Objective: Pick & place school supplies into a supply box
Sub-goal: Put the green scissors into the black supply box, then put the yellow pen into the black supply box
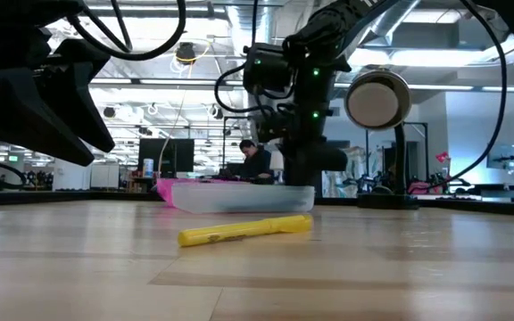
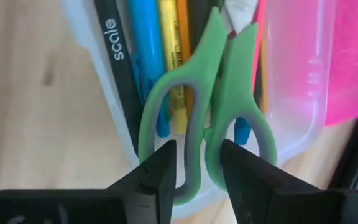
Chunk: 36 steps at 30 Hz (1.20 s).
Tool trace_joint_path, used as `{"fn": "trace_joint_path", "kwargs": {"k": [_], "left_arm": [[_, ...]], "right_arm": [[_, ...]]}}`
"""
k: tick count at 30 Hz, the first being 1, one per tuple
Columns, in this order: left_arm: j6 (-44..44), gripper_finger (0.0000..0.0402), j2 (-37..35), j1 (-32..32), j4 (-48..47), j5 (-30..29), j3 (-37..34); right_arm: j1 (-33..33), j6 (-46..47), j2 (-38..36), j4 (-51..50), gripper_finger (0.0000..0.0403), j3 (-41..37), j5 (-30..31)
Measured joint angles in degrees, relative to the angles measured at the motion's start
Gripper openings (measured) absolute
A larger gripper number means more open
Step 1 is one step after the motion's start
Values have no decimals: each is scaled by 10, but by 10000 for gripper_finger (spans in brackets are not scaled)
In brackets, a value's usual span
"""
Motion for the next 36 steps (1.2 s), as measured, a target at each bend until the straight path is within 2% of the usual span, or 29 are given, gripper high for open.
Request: {"fn": "trace_joint_path", "kwargs": {"k": [19, 27, 31, 33, 36], "left_arm": [[1, 139, 0, 0, 1, 4, 0], [4, 139, 0, 3, 7, -35, 0], [14, 139, 0, 19, 60, -32, 0], [40, 139, 0, 35, 100, -12, 0], [88, 139, 0, 65, 172, 59, 0]], "right_arm": [[88, 83, -1, -69, 125, 0, 3], [94, 166, -60, -76, 125, 0, 43], [107, 213, -108, -89, 125, 0, 44], [118, 238, -134, -97, 125, -1, 44], [141, 269, -173, -96, 125, -6, 45]]}}
